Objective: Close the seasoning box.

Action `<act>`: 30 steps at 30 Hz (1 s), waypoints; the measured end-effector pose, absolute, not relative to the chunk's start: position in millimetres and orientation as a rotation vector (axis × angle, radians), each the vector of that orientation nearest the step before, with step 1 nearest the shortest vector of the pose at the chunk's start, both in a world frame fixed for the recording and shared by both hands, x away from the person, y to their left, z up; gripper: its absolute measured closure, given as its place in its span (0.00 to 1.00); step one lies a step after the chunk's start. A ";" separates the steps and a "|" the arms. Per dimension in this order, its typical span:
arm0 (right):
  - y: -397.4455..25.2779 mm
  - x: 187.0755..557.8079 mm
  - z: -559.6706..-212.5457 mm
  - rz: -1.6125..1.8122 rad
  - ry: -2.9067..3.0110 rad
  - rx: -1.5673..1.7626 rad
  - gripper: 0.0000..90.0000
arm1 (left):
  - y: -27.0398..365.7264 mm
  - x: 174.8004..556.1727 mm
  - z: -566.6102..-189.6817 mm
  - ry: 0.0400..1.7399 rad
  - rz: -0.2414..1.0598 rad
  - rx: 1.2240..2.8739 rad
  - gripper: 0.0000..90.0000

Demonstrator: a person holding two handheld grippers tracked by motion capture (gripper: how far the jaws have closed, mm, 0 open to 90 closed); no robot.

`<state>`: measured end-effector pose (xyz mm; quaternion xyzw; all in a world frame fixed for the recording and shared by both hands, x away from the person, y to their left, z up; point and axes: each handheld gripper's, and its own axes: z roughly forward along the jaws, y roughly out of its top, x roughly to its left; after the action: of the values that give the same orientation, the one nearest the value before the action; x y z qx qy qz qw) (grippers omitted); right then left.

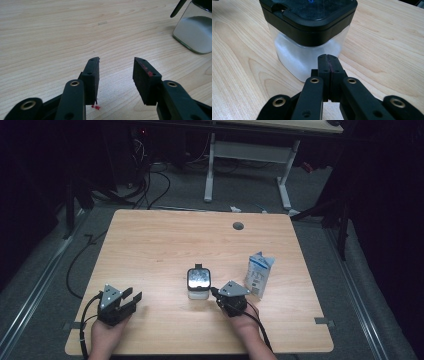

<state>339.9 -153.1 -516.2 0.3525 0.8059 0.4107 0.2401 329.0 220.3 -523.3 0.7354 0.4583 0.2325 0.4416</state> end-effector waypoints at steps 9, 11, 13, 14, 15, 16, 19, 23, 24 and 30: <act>-156.8 339.8 -514.3 1.128 2.184 0.971 0.99 | 218.6 328.6 -522.7 1.128 0.569 1.829 0.63; -160.6 339.7 -513.3 1.132 2.174 0.987 0.98 | 217.0 328.9 -522.6 1.122 0.567 1.831 0.63; -165.7 339.5 -512.5 1.136 2.161 1.004 0.95 | 214.2 329.7 -522.4 1.112 0.557 1.836 0.62; -165.7 339.5 -512.5 1.136 2.161 1.004 0.95 | 214.2 329.7 -522.4 1.112 0.557 1.836 0.62; -171.6 338.7 -512.3 1.145 2.146 1.022 0.94 | 210.3 331.5 -522.5 1.099 0.552 1.841 0.62; -171.6 338.7 -512.3 1.145 2.146 1.022 0.94 | 210.3 331.5 -522.5 1.099 0.552 1.841 0.62; -185.4 334.6 -512.4 1.135 2.119 1.064 0.89 | 200.9 336.4 -522.6 1.070 0.530 1.853 0.62; -201.8 327.2 -512.8 1.129 2.088 1.099 0.83 | 191.3 341.6 -522.7 1.040 0.512 1.868 0.62; -201.8 327.2 -512.8 1.129 2.088 1.099 0.83 | 191.3 341.6 -522.7 1.040 0.512 1.868 0.61; -239.5 306.8 -518.7 1.084 2.031 1.175 0.78 | 178.9 346.0 -526.0 1.002 0.479 1.896 0.60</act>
<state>306.8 -239.5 -518.7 0.4371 0.7556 0.4031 0.2749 346.0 178.9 -526.0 0.7685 0.4060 0.1941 0.4548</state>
